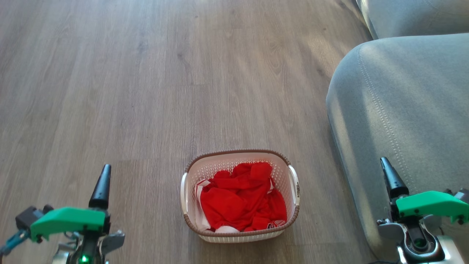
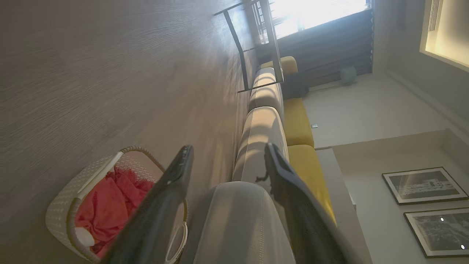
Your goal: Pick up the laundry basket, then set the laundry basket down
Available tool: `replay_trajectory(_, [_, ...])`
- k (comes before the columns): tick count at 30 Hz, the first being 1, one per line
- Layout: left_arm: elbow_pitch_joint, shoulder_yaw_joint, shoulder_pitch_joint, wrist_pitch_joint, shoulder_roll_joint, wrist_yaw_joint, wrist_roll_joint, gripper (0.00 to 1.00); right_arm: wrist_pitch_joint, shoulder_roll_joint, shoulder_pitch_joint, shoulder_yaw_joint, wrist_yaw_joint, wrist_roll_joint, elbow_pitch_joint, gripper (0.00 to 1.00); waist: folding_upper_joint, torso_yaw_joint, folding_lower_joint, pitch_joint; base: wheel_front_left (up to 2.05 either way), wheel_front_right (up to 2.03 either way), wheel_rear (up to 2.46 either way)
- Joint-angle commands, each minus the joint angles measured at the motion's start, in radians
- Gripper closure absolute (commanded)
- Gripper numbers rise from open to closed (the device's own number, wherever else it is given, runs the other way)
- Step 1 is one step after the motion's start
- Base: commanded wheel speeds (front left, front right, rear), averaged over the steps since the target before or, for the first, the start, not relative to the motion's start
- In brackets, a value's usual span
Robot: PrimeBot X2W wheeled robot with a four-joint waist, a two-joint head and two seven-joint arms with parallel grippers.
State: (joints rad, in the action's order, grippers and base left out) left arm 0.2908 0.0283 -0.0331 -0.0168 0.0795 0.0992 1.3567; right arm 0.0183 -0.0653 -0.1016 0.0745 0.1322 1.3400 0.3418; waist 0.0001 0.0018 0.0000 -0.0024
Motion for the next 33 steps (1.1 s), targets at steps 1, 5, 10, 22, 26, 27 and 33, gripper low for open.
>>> replay_trajectory(1, [-0.044,0.0,-0.068,0.011,0.024,-0.007,-0.042,0.0,-0.013,-0.016,-0.069,0.002,0.0,-0.049,-0.032,0.0,-0.0001,0.0,0.0,0.0,0.0,0.0,0.0])
replay_trajectory(5, [-0.054,-0.015,-0.073,0.023,0.035,-0.026,-0.129,0.0,-0.025,-0.011,-0.078,0.007,0.0,-0.154,-0.037,0.0,-0.0001,0.001,0.0,-0.001,0.0,0.0,0.0])
replay_trajectory(10, [-0.058,-0.034,-0.081,0.037,0.05,-0.044,-0.218,0.0,-0.039,-0.01,-0.091,0.006,-0.001,-0.28,-0.042,0.0,-0.0001,0.003,0.0,-0.002,0.0,0.0,0.0])
replay_trajectory(22, [-0.013,-0.053,-0.094,0.071,0.06,-0.056,-0.323,0.0,-0.074,0.0,-0.11,-0.01,-0.001,-0.474,-0.01,0.0,-0.0001,0.004,0.0,-0.005,0.0,0.0,0.0])
replay_trajectory(26, [0.005,-0.059,-0.1,0.083,0.069,-0.061,-0.363,0.0,-0.086,0.0,-0.116,-0.014,-0.001,-0.529,0.012,0.0,-0.0001,0.003,0.0,-0.006,0.0,0.0,0.0])
replay_trajectory(27, [0.008,-0.06,-0.102,0.086,0.07,-0.063,-0.374,0.0,-0.089,0.0,-0.118,-0.015,-0.001,-0.543,0.016,0.0,-0.0001,0.003,0.0,-0.006,0.0,0.0,0.0])
replay_trajectory(33, [0.023,-0.066,-0.111,0.104,0.076,-0.072,-0.434,0.0,-0.107,0.0,-0.13,-0.021,-0.001,-0.613,0.036,0.0,-0.0001,0.001,0.0,-0.008,0.0,0.0,0.0])
